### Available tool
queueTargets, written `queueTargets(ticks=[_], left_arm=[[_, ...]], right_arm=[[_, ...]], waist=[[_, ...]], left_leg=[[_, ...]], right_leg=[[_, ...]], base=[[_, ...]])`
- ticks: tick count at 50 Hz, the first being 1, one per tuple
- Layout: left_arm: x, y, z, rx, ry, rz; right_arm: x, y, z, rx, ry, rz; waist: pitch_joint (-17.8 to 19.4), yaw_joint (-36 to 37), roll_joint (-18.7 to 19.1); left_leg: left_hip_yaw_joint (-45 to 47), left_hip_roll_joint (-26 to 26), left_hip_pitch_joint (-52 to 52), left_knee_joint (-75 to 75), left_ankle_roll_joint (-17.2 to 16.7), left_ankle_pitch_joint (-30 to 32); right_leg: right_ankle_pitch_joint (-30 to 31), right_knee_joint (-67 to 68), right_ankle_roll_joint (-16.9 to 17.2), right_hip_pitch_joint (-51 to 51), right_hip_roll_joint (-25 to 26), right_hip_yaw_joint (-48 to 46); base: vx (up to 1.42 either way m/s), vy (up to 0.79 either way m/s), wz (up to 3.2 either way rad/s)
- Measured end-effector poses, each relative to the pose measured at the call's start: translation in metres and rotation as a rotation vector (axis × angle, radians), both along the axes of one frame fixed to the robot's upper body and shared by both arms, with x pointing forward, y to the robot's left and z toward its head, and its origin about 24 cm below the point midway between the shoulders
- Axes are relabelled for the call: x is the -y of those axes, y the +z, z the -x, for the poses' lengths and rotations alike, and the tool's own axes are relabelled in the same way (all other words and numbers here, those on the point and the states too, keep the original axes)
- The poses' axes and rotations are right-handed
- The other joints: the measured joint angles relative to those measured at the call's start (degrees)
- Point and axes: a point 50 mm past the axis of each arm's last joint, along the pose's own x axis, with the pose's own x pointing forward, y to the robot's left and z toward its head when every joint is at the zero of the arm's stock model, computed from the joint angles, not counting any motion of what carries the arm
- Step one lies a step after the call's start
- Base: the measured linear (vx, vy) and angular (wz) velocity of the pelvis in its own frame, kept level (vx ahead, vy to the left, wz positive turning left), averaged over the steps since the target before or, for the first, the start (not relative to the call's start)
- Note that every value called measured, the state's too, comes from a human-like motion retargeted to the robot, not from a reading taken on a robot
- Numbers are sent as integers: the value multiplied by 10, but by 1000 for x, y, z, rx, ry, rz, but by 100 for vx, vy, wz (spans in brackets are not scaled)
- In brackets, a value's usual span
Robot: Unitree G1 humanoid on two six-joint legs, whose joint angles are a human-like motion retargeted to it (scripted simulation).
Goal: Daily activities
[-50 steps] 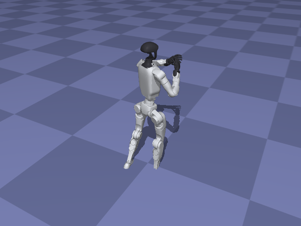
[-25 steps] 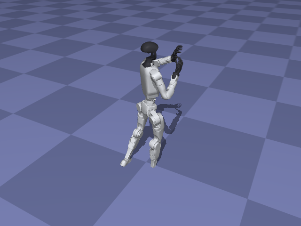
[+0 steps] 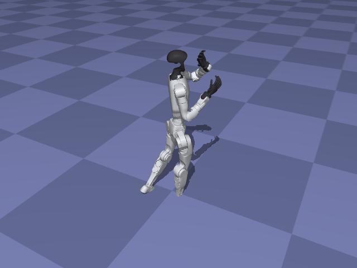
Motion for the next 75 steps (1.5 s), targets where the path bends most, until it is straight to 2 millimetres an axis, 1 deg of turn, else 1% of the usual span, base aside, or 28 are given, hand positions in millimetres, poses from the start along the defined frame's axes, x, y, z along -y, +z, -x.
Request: queueTargets(ticks=[10,16,32,44,53,55,61,70,75], left_arm=[[3,-8,-8,-93,3,-20],[1,-12,-14,-155,6,-14],[-15,-19,-37,-303,26,93],[-21,-20,-50,-373,73,85],[-17,-19,-52,-403,69,43],[-16,-19,-52,-412,64,31],[-13,-16,-50,-433,55,13],[-22,-8,-50,-438,87,58],[-24,-8,-53,-463,129,37]], right_arm=[[-5,-10,1,-73,0,-32],[-9,-14,1,-100,12,-47],[-15,-17,6,-110,-27,-47],[-15,-18,9,-84,-72,5],[-14,-17,11,-63,-100,41],[-14,-18,11,-68,-103,45],[-12,-23,11,-97,-127,55],[-9,-34,10,-175,-184,70],[-8,-39,9,-195,-205,120]], waist=[[-2,-12,8],[-3,-15,10],[-10,-18,12],[-12,-12,12],[-13,-6,10],[-13,-5,11],[-18,-1,12],[-24,7,16],[-28,11,18]], left_leg=[[18,4,6,14,-4,21],[24,6,7,22,-5,37],[28,7,2,41,-7,91],[23,13,-3,60,-11,129],[9,14,-9,73,-21,158],[11,17,-10,76,-20,164],[3,14,-13,80,-29,183],[0,16,-14,86,-35,208],[-2,15,-14,88,-36,219]], right_leg=[[19,-13,0,5,15,25],[33,-23,0,8,24,39],[74,-52,0,17,41,68],[92,-52,0,20,58,78],[99,-52,0,22,65,79],[101,-53,0,23,68,82],[104,-52,0,23,69,81],[113,-52,0,27,75,83],[115,-52,0,29,76,83]], base=[[0,-4,-45],[0,-4,-45],[0,-5,-38],[0,-4,-30],[1,-3,-22],[1,-3,-21],[1,-2,-9],[0,-1,-6],[0,0,0]])
